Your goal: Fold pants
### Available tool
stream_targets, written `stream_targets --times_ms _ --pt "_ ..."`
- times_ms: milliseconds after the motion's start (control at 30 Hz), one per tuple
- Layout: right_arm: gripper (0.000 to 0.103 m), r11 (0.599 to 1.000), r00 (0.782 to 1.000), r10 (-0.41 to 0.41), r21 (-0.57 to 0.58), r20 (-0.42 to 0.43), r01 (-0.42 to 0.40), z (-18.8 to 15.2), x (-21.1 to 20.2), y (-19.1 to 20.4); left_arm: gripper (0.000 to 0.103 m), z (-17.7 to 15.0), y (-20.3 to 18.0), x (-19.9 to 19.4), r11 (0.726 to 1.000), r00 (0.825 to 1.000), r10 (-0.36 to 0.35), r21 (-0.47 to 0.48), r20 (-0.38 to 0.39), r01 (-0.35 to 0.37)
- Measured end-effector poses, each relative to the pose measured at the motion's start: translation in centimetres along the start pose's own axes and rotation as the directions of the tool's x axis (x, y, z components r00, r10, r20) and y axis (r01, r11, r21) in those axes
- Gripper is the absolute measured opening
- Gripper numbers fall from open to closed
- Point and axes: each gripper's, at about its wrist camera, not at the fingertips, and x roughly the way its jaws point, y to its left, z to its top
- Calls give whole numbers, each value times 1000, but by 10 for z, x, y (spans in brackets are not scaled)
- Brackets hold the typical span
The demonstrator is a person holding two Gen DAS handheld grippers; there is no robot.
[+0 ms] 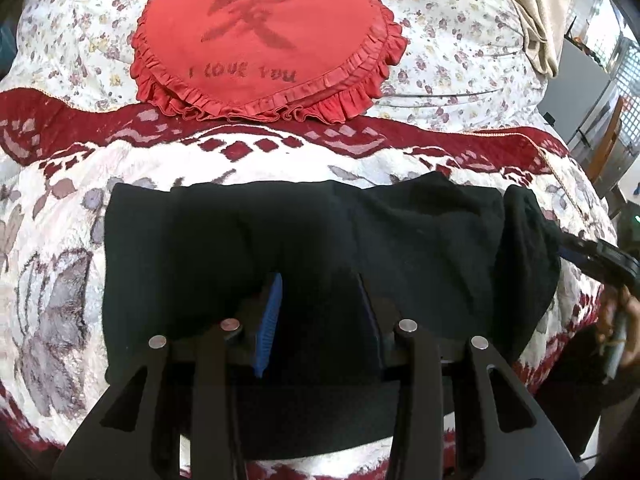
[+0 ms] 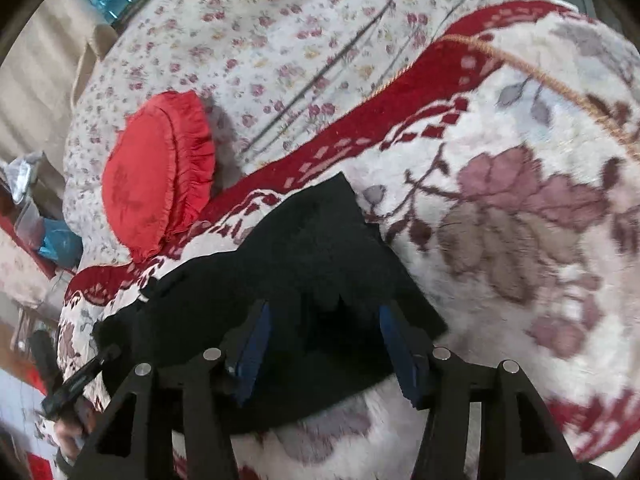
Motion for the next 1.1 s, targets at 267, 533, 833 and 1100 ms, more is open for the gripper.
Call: stream_targets --times_ms 267,533,833,1100 --pt "10 999 995 -42 -22 93 44 12 4 8 37 -1 8 -4 999 1000 -4 -38 10 4" --pt "15 979 977 -204 -29 -56 202 -7 -22 -19 37 3 5 -2 993 999 -36 -110 36 40" --pt "71 701 758 -619 -290 205 651 76 -19 -7 37 22 2 1 995 993 37 -94 116 -26" --pt "73 584 747 -618 -492 247 646 154 124 -26 73 87 64 0 990 978 99 -115 183 -79"
